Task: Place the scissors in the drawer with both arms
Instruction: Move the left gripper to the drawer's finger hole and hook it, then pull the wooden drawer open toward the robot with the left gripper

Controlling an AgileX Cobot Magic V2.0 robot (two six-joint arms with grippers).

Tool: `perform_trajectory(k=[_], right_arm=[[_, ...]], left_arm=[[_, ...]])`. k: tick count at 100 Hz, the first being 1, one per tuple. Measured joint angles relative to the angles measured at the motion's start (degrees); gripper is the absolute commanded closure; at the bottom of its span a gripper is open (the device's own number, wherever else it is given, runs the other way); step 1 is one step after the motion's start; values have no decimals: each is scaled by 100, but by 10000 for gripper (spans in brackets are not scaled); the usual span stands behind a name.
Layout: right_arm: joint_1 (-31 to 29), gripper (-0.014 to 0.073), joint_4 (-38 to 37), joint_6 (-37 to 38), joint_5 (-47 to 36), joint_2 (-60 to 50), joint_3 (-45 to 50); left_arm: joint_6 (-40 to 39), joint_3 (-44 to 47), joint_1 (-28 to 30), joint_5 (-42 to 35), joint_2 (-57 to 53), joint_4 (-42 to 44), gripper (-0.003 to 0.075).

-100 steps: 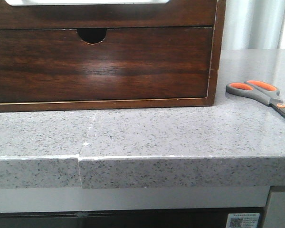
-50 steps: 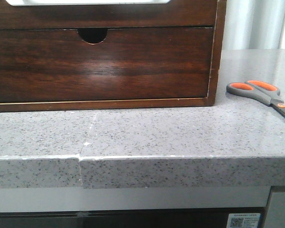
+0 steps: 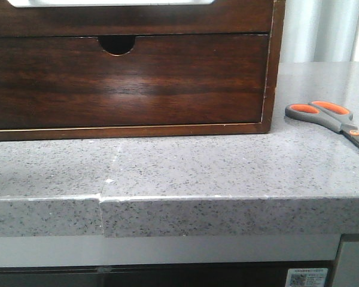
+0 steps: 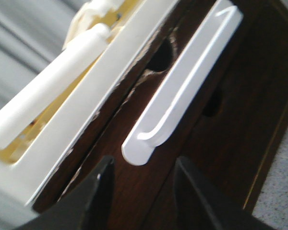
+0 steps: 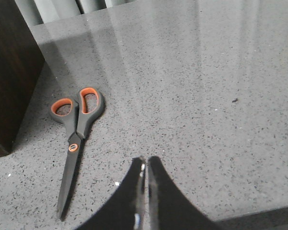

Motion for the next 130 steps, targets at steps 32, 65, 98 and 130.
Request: perform_trajectory(k=[32, 65, 98, 130], right_arm=[[0, 635, 4, 0, 25, 0, 0], [0, 635, 4, 0, 25, 0, 0], [0, 635, 4, 0, 25, 0, 0], [0, 635, 4, 0, 25, 0, 0]], left_arm=[[69, -624, -560, 0, 943, 1227, 438], [69, -1282, -782, 509, 1812, 1277, 438], [69, -1641, -782, 865, 2445, 1476, 441], [80, -1691, -782, 895, 2511, 1503, 741]])
